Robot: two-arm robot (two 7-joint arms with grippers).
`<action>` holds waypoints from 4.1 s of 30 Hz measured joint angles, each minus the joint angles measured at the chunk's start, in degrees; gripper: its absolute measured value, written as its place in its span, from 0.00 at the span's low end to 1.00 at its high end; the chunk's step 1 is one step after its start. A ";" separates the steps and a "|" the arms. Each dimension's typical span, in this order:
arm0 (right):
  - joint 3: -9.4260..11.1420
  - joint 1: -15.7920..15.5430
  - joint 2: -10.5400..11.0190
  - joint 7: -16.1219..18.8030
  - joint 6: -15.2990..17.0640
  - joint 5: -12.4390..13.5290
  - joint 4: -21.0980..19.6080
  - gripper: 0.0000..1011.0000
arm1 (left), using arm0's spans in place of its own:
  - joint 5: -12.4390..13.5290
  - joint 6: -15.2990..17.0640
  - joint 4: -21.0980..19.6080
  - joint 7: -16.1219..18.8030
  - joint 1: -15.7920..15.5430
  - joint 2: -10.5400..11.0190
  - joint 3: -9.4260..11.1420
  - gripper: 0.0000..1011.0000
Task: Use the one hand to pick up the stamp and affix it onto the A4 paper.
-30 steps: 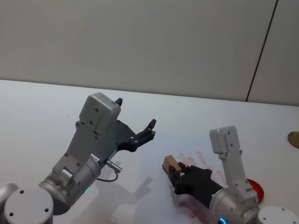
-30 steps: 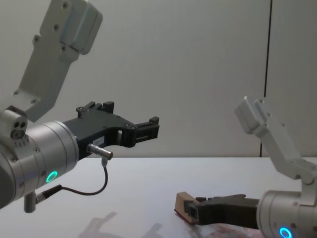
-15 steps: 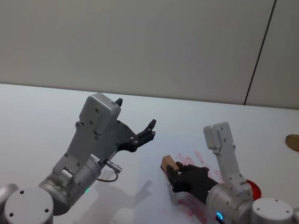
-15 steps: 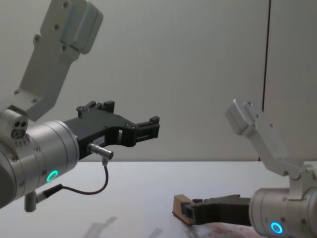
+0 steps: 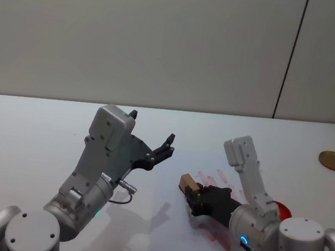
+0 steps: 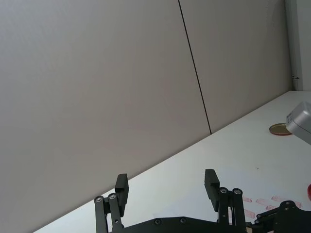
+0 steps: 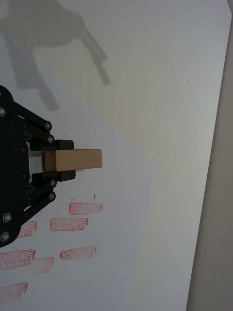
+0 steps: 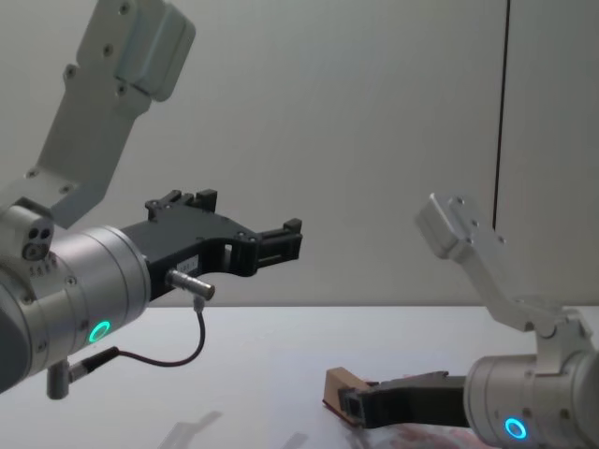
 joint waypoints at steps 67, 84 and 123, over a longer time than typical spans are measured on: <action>1.84 -13.54 5.16 -20.30 2.24 0.87 -23.36 0.21 | 0.00 0.00 0.00 0.00 0.00 0.00 0.00 0.98; 4.29 -17.12 7.17 -24.71 3.81 3.54 -26.19 0.21 | 0.00 0.00 0.00 0.00 0.00 0.00 0.00 0.98; 6.02 -20.60 8.30 -23.74 -3.20 4.40 -28.25 0.97 | 0.00 0.00 0.00 0.00 0.00 0.00 0.00 0.98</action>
